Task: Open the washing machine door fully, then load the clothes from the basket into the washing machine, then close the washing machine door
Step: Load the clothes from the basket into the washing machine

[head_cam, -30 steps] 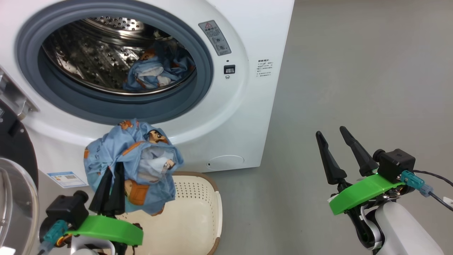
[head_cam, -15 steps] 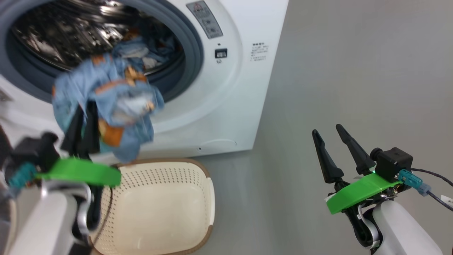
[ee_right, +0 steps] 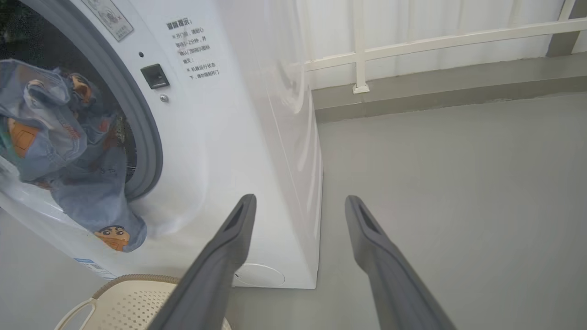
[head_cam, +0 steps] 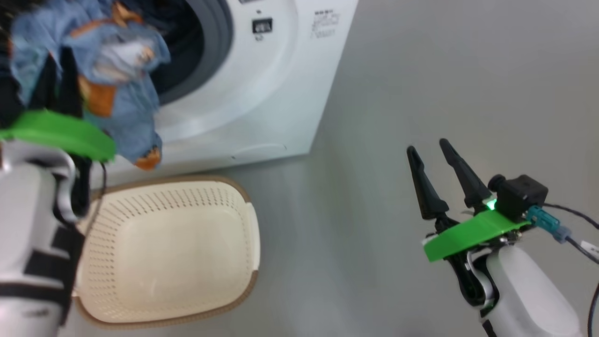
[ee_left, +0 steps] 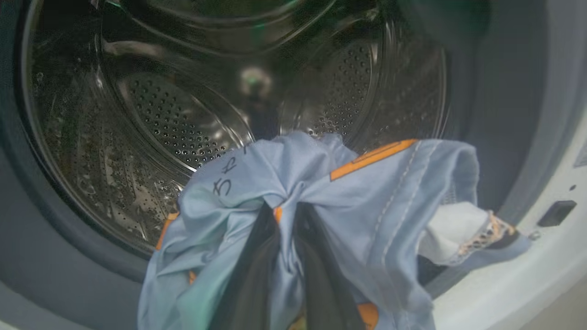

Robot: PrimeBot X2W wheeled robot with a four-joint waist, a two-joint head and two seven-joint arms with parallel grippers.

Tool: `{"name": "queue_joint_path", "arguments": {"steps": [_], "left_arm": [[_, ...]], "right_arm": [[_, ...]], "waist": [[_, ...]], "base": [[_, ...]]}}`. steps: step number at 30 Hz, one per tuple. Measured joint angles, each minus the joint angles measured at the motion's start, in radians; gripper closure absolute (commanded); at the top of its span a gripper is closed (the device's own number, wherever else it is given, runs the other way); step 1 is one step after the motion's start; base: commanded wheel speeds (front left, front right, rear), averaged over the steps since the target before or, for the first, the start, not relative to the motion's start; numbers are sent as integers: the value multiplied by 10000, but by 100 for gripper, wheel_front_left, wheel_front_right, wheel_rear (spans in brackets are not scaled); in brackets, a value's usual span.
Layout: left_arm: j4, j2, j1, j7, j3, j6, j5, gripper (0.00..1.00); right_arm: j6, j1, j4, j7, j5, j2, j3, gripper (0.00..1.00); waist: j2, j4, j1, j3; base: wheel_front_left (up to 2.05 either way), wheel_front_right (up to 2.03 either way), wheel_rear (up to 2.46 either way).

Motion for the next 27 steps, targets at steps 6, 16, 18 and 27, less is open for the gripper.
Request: {"name": "queue_joint_path", "arguments": {"steps": [6,16,18,27], "left_arm": [[2268,115,-1995,-81,17,-253,213,100],[4138,401,-4793,-330,104,-401,462,100],[4414,485,-5187,-420,109,-397,550,100],[4579,527,-6318,-673,458,-36,842,0]], "right_arm": [[0,-471,-234,0,-79,182,-10,0],[0,-588,-608,0,-96,437,-288,0],[0,-607,-635,0,-98,481,-299,0],[0,-794,-685,0,-98,688,-355,0]], "waist": [[0,-435,0,975],[0,-1080,0,2450],[0,-1216,0,2708],[0,-1855,1,3319]], "base": [[0,0,0],[0,0,0],[0,0,0],[0,0,0]]}}
